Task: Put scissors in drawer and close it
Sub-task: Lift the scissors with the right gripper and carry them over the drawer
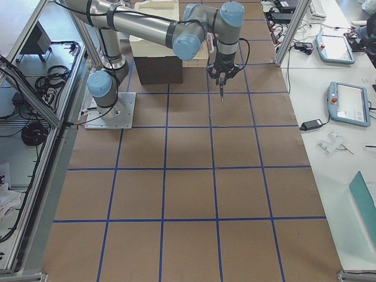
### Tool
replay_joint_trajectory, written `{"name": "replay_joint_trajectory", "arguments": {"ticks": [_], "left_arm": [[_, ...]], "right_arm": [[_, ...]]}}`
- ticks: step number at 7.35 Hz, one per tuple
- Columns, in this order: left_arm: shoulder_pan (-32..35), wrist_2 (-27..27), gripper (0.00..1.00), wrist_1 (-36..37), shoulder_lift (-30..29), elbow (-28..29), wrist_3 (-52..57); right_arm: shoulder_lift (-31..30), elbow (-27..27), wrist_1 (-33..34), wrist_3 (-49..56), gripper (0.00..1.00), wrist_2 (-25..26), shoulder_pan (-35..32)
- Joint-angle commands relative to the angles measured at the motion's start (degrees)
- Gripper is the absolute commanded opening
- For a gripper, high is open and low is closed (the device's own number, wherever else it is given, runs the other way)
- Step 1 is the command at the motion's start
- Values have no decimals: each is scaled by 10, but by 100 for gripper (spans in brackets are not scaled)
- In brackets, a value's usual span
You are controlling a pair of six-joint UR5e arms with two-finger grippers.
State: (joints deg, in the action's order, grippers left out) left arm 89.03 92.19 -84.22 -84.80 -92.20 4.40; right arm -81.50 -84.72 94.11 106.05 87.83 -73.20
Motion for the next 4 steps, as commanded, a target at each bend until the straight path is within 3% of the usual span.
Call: {"name": "replay_joint_trajectory", "arguments": {"ticks": [1,4], "left_arm": [[0,0,100,1,0,0,0],[-1,0,100,1,-4,1,0]], "right_arm": [[5,24,-26,-121,0,-34,-88],[20,33,-20,-276,0,-30,-241]]}}
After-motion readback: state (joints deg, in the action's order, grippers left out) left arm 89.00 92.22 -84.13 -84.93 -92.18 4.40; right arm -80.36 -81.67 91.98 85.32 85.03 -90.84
